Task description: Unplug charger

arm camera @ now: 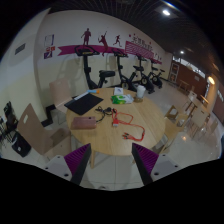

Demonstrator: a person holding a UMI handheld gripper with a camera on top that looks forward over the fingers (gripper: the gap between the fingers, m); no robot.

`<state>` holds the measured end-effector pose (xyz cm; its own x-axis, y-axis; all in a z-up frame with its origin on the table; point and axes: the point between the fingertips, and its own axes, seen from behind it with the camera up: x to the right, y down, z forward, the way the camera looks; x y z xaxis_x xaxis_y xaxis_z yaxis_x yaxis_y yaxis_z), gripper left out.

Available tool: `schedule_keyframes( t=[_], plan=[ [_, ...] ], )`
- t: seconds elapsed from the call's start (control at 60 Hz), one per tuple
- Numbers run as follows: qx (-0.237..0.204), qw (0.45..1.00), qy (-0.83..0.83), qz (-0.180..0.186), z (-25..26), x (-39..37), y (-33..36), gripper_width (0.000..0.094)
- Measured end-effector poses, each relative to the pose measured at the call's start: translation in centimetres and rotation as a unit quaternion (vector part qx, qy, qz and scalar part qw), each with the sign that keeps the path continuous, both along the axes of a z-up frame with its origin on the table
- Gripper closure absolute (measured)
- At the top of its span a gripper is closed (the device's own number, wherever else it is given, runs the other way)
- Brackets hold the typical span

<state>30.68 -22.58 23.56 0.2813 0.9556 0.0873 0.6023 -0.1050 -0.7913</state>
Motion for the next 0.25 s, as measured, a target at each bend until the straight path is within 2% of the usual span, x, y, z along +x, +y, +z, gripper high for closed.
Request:
schedule_keyframes(
  t=[0.25],
  plan=[
    [-0.001, 1.000, -0.008, -0.009, 0.2, 2.9, -1.6, 0.0085]
  ],
)
